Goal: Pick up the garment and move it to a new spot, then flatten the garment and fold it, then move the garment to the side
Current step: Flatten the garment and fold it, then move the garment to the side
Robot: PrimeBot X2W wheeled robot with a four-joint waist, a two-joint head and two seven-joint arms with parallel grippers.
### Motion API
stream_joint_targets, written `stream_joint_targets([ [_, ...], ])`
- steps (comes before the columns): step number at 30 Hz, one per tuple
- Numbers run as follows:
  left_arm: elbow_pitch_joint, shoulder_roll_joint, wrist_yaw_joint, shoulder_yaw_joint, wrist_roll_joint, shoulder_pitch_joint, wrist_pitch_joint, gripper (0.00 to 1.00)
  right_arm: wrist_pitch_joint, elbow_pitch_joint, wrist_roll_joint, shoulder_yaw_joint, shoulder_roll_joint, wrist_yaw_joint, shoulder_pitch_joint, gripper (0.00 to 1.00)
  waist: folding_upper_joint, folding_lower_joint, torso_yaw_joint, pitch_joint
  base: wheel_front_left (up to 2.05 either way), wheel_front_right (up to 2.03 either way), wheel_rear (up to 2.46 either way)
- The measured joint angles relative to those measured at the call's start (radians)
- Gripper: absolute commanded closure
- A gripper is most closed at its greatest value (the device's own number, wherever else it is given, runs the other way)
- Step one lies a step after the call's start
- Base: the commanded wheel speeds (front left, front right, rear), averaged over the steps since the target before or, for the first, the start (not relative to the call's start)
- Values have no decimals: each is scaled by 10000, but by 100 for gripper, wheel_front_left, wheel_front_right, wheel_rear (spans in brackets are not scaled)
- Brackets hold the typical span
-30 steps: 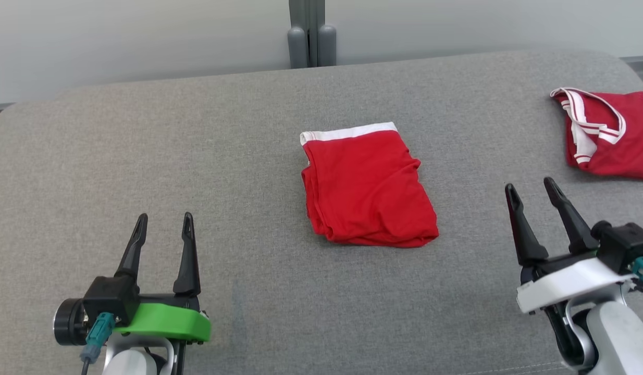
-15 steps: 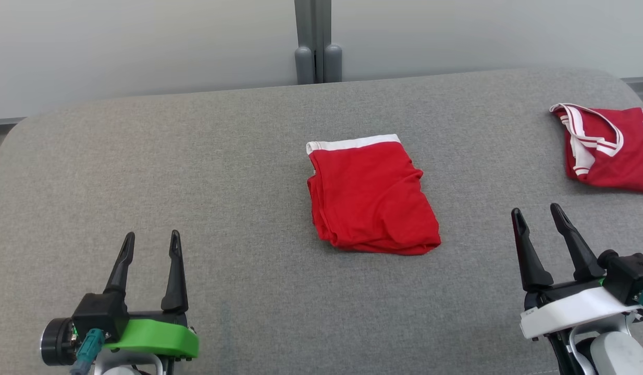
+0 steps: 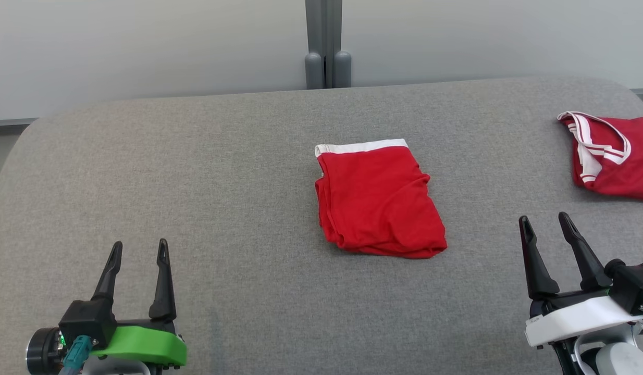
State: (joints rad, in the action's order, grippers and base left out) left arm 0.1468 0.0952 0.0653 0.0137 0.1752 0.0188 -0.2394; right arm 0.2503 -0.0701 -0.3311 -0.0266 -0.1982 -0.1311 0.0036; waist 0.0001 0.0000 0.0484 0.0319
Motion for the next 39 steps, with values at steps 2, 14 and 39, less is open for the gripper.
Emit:
stream_joint_targets([
  [2,-84,21,-17,-8,33,-26,65,0,-105,58,35,27,19,0,91,0,0,0,26,-2,0,0,0],
  [14,-320,88,-113,44,167,-30,272,0,-477,297,270,105,159,0,135,0,0,0,147,-29,0,0,0],
  [39,-364,224,-307,190,267,-102,345,0,-698,374,433,107,242,0,169,0,-1,0,189,-46,0,0,0],
])
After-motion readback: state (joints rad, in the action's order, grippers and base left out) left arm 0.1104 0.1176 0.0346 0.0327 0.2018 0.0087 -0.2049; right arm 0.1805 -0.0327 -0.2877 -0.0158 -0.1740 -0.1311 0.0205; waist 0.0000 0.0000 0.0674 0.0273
